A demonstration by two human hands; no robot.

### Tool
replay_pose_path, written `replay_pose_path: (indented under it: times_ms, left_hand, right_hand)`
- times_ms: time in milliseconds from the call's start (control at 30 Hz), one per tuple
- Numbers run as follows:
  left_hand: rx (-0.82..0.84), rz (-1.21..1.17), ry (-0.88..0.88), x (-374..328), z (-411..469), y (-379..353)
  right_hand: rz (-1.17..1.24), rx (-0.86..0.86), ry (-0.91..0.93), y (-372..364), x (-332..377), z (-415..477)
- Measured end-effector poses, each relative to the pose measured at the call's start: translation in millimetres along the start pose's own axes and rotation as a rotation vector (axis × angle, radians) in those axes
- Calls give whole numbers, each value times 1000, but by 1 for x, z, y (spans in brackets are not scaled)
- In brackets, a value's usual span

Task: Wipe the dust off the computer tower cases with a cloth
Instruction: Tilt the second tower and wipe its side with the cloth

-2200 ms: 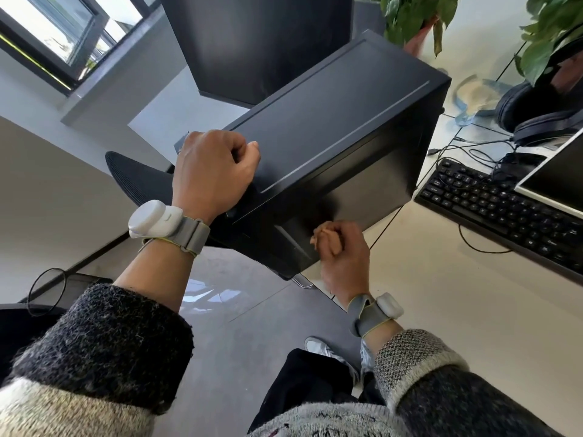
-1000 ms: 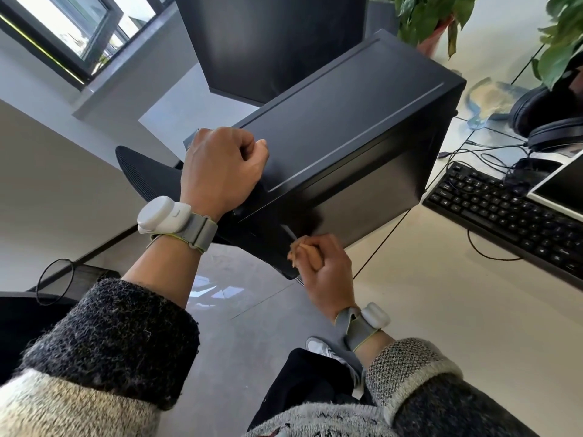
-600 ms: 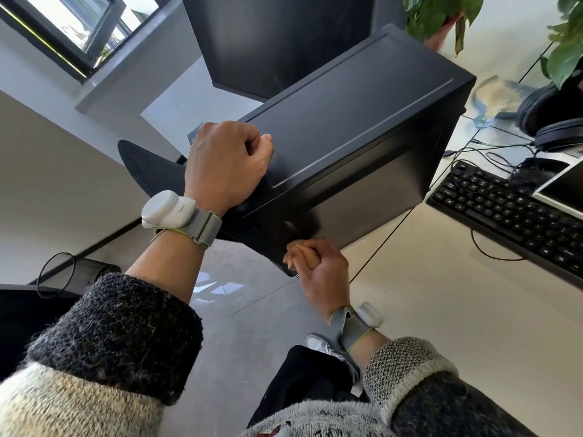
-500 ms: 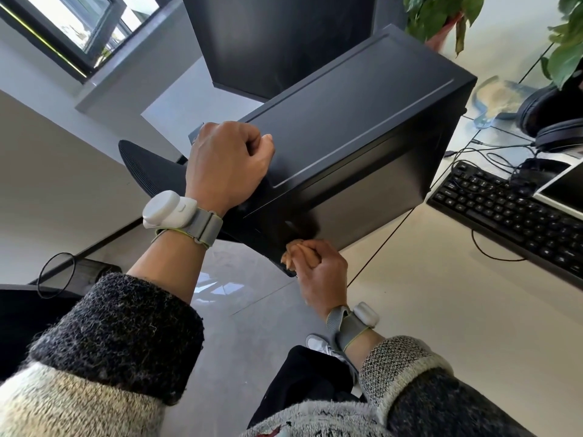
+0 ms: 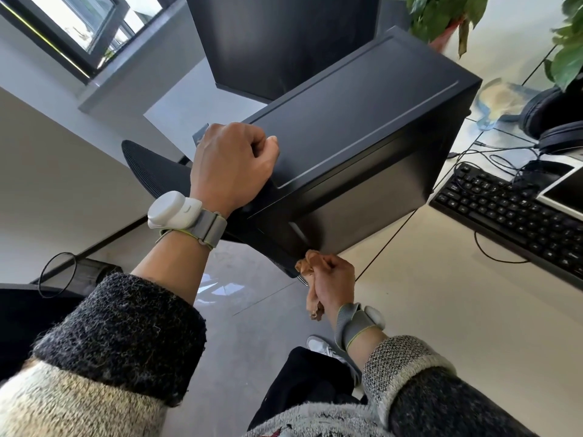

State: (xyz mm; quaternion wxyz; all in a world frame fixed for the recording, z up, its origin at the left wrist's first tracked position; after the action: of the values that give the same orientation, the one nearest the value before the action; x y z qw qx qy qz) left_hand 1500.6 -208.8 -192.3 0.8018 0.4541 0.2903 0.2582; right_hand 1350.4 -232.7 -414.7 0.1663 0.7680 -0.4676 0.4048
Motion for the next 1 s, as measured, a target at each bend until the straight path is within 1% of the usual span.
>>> replay_pose_path:
  times_ms: [100,300,400,467,500,533,600,700,733,767,800,833,900,933,1000]
  left_hand:
    - [1,-1,-3,1,0,0]
    - [2,-8,3,2,1,-2]
    - [14,-12,1,2,1,-1]
    - [12,-12,-4,2,1,-1]
    - [11,-12,-4,2,0,-1]
    - [8,-10,-6,2,0,-2]
    - [17,-12,-9,4,0,-4]
    - [7,6,-9,4,2,-3]
    - [1,6,-10,5,3,-2]
    - [1,5,-11,5,2,-2]
    - [4,4,-13,6,2,-3]
    - [8,4,-14,5,2,-3]
    - [16,12,-10,3,3,-2]
    - [18,21,-8,3,3,-1]
    - [24,31,1,2,3,0]
  right_hand:
    - [-50,7,-43,3,-7,6]
    - [20,112,82,-7,14,-14]
    - [-11,67,18,-6,0,-5]
    - [42,-5,-85,-3,-7,3]
    - [79,-24,-107,-1,-8,4]
    - [96,-27,-85,0,-5,3]
    - [54,20,28,1,7,-12]
    - [-16,155,357,-5,24,-41]
    - [-52,151,483,-8,26,-44]
    - [-102,103,598,-13,29,-45]
    - [-146,55,675,-16,32,-44]
    - [-170,32,706,-17,33,-41]
    - [-228,15,686,-17,25,-32]
    - [-249,21,623,-15,20,-29]
    - [-271,30,379,-8,1,-12]
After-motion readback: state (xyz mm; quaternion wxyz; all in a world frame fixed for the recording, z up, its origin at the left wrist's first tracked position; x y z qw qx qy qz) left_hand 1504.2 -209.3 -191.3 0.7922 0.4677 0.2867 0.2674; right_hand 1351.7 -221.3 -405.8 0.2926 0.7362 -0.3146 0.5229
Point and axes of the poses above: each hand's wrist, its own z-axis towards the middle knuckle, its own y-axis out of the back of the hand, x = y × z, the point moved 1 cm from there along z, towards the middle knuckle, and after that the axes turned 6 degrees about -x, right-handed, at the moved point
